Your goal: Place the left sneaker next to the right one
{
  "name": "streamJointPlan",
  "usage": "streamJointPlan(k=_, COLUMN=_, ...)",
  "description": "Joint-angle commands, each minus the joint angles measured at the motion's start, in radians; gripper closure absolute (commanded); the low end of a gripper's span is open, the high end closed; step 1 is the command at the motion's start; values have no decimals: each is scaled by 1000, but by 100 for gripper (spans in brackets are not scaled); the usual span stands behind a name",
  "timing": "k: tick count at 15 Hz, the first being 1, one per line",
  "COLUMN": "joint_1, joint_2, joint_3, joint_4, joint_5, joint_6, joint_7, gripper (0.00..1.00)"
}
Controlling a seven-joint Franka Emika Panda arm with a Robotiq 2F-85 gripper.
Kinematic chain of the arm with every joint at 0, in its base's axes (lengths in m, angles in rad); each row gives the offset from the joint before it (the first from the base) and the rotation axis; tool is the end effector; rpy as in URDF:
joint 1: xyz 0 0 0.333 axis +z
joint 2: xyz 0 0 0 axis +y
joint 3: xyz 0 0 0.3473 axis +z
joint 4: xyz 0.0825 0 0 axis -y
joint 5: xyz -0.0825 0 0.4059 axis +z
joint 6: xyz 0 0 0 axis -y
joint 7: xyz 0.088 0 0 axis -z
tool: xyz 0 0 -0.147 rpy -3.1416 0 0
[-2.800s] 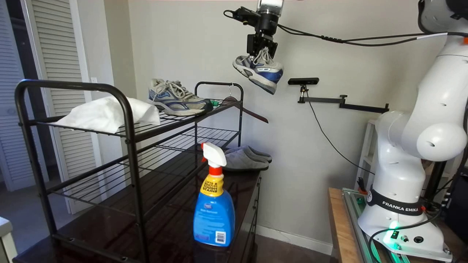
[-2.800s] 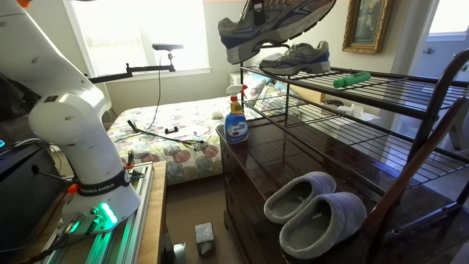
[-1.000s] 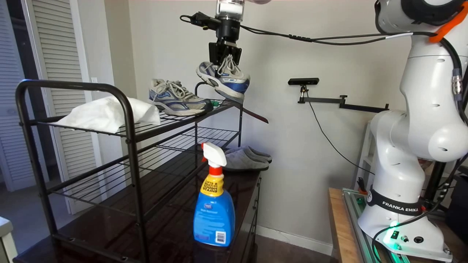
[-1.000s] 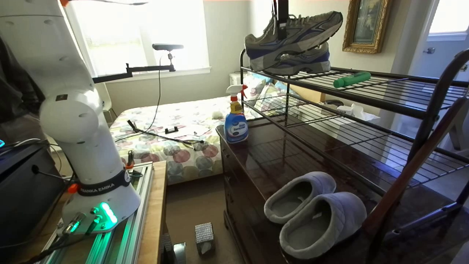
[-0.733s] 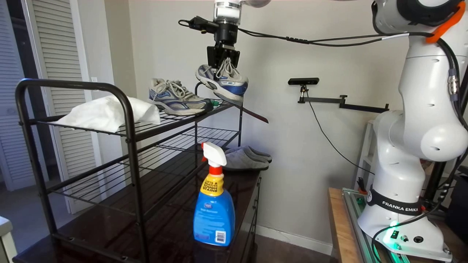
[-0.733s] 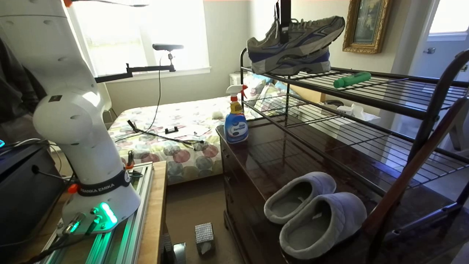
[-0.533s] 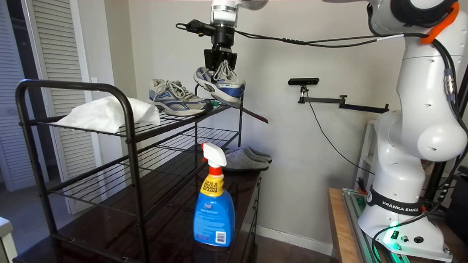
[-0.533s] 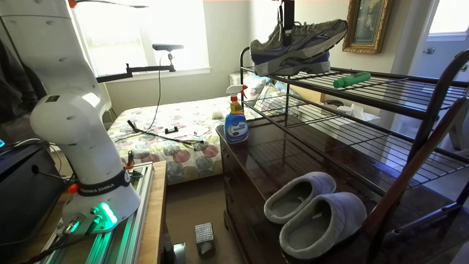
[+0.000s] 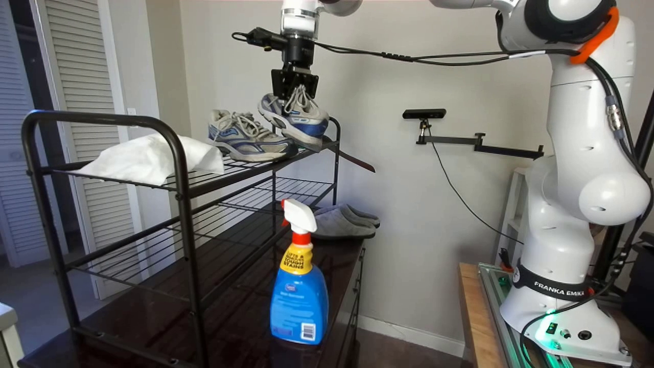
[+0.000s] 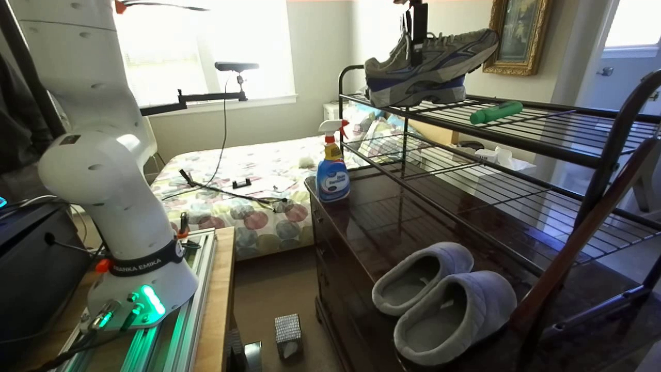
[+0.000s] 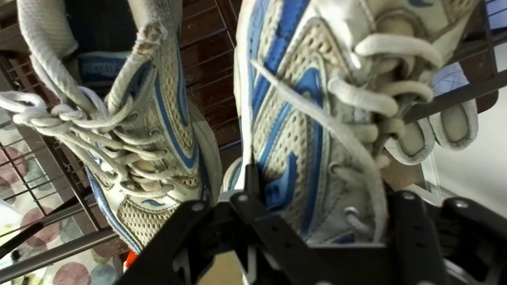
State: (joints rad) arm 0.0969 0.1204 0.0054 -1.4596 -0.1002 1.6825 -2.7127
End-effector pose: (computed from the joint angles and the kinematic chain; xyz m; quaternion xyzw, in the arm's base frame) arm 0.6309 0.0509 0.6101 0.1592 0.9847 -0.0345 0.0624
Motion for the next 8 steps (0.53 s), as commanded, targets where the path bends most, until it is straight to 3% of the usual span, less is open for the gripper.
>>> streamJointPlan(k=1, joint_1=-20, joint_2=67, joint_3=33, joint_4=101, joint_5=-15, joint_6=-22, joint_7=-45, gripper=63)
streamJointPlan(k=8, joint_1=-27, joint_2=118, joint_3=44, joint_4=161, joint_5=-25, joint_6=-48, joint_7=-38, gripper=63)
